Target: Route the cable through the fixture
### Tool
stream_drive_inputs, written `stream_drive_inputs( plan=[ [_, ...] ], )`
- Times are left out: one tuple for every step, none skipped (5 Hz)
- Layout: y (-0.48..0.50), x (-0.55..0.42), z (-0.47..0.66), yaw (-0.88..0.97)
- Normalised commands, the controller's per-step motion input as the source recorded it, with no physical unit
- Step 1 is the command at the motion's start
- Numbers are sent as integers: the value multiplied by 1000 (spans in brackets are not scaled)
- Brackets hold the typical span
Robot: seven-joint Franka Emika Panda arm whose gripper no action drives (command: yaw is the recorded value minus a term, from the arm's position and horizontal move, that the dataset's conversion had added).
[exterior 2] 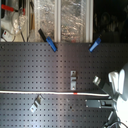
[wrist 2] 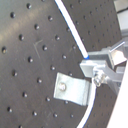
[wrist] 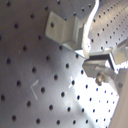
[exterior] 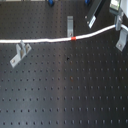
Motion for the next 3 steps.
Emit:
stream_drive_inputs(
  plan=[
    [188, 276, 4, 420],
    [4, 94, 2, 423],
    [-1, -83, -1, 0]
  ],
)
